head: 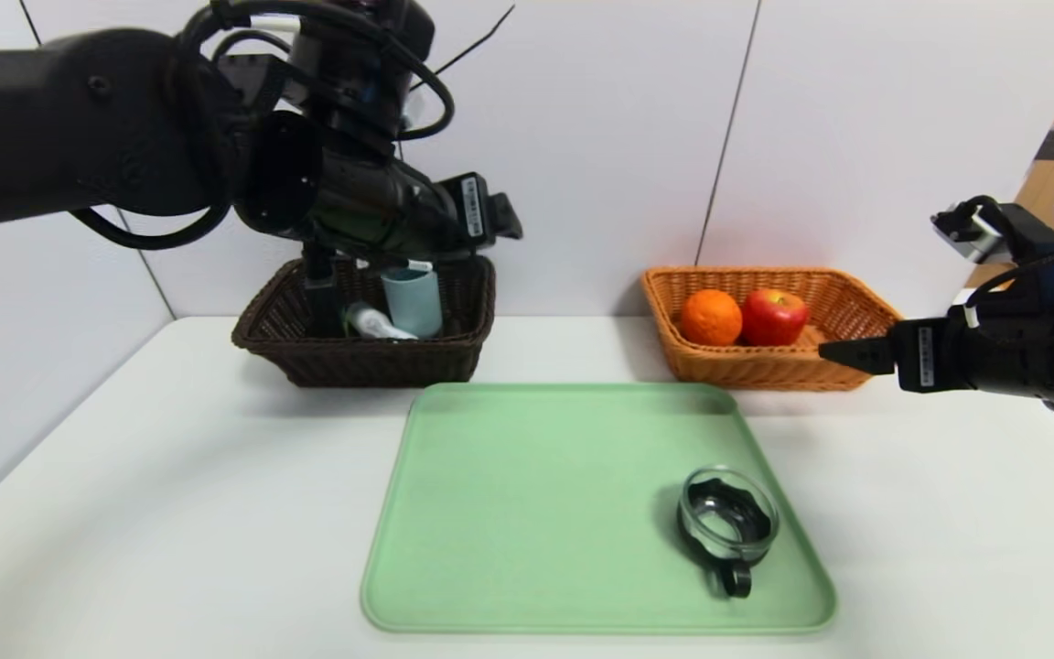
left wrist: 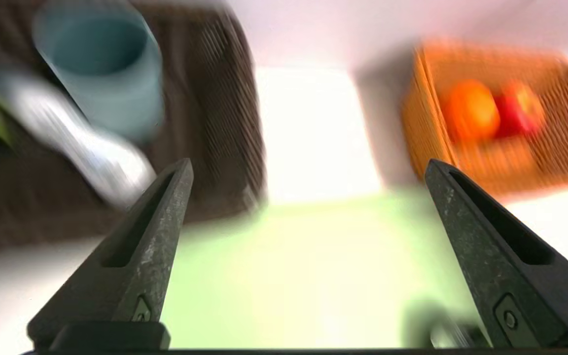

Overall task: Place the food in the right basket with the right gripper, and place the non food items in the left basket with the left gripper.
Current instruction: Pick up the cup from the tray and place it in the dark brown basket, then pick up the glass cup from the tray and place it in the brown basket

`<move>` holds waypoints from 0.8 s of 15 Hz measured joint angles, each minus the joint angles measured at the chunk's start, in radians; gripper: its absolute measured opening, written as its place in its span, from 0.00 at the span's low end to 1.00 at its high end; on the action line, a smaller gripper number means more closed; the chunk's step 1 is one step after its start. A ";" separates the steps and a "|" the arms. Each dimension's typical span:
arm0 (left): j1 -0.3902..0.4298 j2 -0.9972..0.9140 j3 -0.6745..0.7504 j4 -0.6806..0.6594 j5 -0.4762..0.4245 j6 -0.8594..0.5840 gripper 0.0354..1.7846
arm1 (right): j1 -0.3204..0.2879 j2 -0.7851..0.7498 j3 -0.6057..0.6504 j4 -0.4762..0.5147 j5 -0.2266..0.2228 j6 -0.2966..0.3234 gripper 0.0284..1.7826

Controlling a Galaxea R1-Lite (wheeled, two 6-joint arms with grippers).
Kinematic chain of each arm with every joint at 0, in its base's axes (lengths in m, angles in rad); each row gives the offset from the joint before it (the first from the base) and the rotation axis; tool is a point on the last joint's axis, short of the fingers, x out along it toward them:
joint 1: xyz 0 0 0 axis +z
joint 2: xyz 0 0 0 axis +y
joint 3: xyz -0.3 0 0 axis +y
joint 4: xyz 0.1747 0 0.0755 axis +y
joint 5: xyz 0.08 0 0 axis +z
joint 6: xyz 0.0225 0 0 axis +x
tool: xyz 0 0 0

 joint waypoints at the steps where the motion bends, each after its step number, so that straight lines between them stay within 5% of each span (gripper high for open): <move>1: -0.033 -0.005 -0.013 0.076 -0.008 -0.031 0.93 | 0.000 0.000 0.001 0.000 0.000 0.000 0.95; 4: -0.129 0.005 -0.027 0.193 -0.003 -0.042 0.94 | 0.000 -0.006 0.002 -0.001 0.000 0.001 0.95; 12: -0.346 0.122 -0.103 0.199 0.137 -0.036 0.94 | 0.000 -0.032 0.029 0.000 0.002 0.007 0.95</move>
